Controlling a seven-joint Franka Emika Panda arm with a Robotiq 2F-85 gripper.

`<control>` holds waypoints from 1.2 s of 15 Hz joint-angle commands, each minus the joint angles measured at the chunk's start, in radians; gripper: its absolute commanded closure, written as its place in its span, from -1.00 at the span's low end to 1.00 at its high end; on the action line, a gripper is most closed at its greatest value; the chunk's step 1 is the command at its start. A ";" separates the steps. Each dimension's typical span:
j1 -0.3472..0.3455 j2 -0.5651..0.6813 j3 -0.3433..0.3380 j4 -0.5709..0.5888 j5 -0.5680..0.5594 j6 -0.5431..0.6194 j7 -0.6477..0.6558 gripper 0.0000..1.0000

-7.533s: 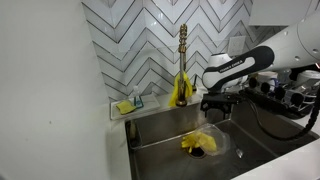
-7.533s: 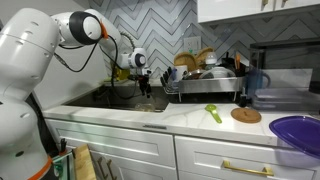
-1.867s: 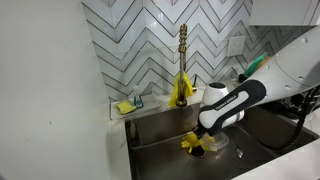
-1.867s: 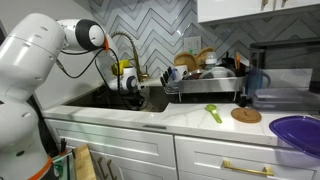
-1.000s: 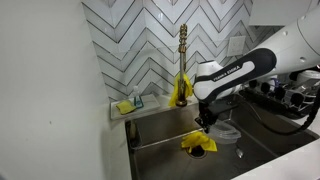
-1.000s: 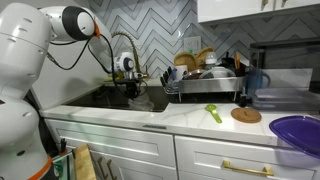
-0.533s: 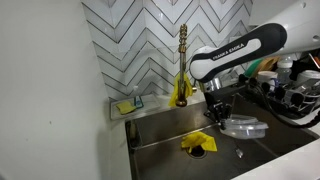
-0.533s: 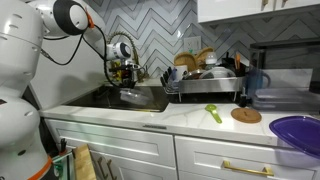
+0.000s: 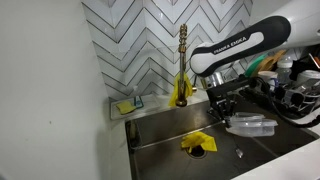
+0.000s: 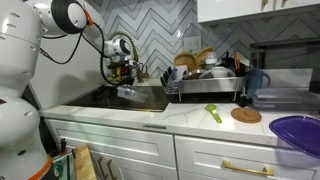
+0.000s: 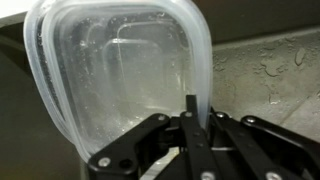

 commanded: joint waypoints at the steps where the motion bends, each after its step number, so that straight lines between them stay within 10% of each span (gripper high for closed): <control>1: -0.004 0.001 0.007 0.007 -0.011 -0.032 0.020 0.96; 9: -0.004 -0.157 0.008 -0.153 -0.088 -0.163 0.119 0.96; 18: -0.077 -0.466 0.056 -0.549 -0.207 0.160 0.143 0.96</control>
